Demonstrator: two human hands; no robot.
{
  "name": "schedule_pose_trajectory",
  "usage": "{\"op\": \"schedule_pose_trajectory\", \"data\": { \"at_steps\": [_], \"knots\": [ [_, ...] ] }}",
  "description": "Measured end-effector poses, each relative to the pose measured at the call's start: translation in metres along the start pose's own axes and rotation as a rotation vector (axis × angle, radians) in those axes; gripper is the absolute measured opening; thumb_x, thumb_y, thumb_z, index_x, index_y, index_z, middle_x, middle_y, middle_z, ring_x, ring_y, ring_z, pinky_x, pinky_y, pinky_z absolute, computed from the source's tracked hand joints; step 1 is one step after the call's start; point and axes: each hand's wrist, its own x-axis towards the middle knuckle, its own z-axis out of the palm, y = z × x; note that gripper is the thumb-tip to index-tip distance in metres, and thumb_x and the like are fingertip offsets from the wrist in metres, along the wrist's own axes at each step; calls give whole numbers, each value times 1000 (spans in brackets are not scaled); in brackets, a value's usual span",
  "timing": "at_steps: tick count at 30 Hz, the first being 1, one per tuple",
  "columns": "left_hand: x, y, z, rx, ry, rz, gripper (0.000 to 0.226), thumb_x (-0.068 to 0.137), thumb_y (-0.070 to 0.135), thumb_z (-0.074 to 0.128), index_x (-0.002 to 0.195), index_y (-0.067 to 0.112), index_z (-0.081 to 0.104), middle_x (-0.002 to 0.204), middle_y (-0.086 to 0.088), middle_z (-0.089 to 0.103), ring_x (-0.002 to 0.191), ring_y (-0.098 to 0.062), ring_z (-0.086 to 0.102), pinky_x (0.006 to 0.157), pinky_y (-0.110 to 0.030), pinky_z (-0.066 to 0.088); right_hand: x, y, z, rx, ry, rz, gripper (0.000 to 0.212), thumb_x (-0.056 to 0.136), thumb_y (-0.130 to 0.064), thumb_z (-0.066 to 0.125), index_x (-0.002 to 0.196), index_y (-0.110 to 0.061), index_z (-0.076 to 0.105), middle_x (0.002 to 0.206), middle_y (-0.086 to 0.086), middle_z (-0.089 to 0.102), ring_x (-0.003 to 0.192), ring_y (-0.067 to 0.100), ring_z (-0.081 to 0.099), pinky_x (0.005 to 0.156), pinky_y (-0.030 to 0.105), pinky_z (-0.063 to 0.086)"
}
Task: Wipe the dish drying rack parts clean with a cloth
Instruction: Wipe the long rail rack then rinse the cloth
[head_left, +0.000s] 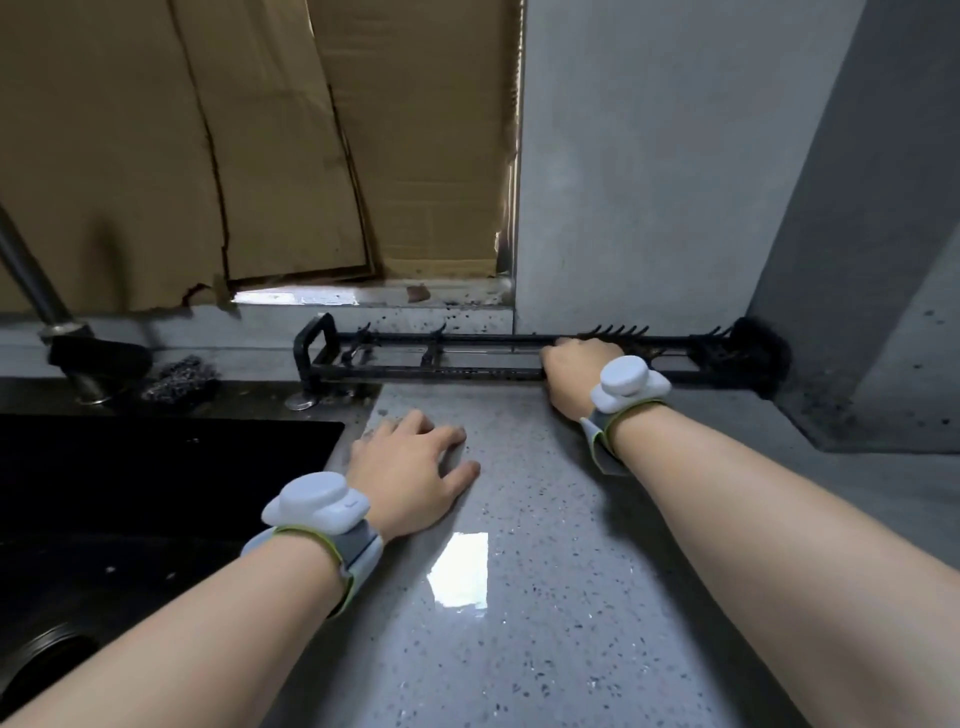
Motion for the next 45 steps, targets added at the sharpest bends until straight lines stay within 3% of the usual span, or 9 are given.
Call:
{"op": "schedule_pose_trajectory", "data": {
  "at_steps": [3, 9, 15, 21, 27, 35, 40, 43, 45],
  "knots": [
    [6, -2, -7, 6, -35, 9, 55, 91, 73, 42, 138, 44, 47, 133, 3, 46, 125, -25, 46, 101, -44, 43, -4, -2, -13, -60, -24, -50, 14, 85, -9, 49, 88, -15, 62, 88, 5, 66, 66, 29, 55, 56, 31, 37],
    [-4, 2, -10, -85, 1, -8, 41, 97, 49, 47, 132, 30, 53, 128, -2, 51, 118, -26, 52, 96, -40, 47, -46, -27, -55, -98, -72, -124, 12, 86, -15, 52, 86, -14, 64, 90, 8, 67, 70, 30, 54, 62, 31, 39],
    [-51, 5, -16, -242, 151, 3, 32, 94, 34, 50, 123, 25, 60, 122, 1, 58, 116, -23, 52, 99, -36, 43, -106, -64, -100, 59, -215, -62, 20, 82, -15, 53, 63, -13, 46, 74, 5, 57, 68, 29, 55, 64, 30, 46],
    [-112, 16, -33, -358, 119, -8, 32, 90, 32, 52, 120, 25, 62, 118, -1, 64, 114, -23, 58, 98, -38, 46, -169, -105, -141, 161, -307, -37, 17, 84, -15, 54, 68, -15, 50, 72, 4, 55, 61, 22, 52, 61, 28, 41],
    [-172, 20, -24, -428, 64, -103, 37, 92, 15, 43, 122, 22, 63, 125, -7, 67, 119, -28, 58, 99, -37, 46, -206, -139, -154, 132, -404, -68, 28, 89, -21, 55, 64, -17, 43, 72, 0, 52, 76, 23, 55, 71, 29, 41],
    [-200, 44, -33, -564, 50, -128, 31, 97, 37, 55, 111, 14, 68, 105, -4, 73, 107, -26, 65, 88, -30, 47, -238, -53, -181, 316, -299, 143, 17, 84, -24, 62, 81, -9, 68, 76, 5, 67, 74, 28, 65, 62, 25, 47],
    [-200, 74, -30, -727, 27, -198, 64, 80, 76, 58, 90, 13, 61, 79, -5, 72, 70, -23, 71, 75, -45, 59, -280, 2, -141, 525, -430, 245, 20, 84, -33, 68, 81, -15, 77, 73, -3, 74, 70, 18, 72, 53, 19, 46],
    [-203, 84, -34, -893, 47, -261, 50, 85, 59, 70, 83, 10, 59, 81, -17, 72, 64, -27, 72, 65, -47, 61, -294, 8, -124, 570, -456, 253, 21, 87, -34, 68, 84, -16, 78, 71, -2, 74, 57, 16, 68, 50, 18, 48],
    [-201, 90, -33, -1063, 58, -310, 46, 82, 41, 79, 101, 4, 59, 88, -22, 71, 67, -31, 72, 62, -55, 60, -297, 9, -121, 627, -462, 267, 17, 88, -29, 69, 85, -14, 78, 65, -3, 72, 45, 14, 60, 45, 17, 44]
  ]
}}
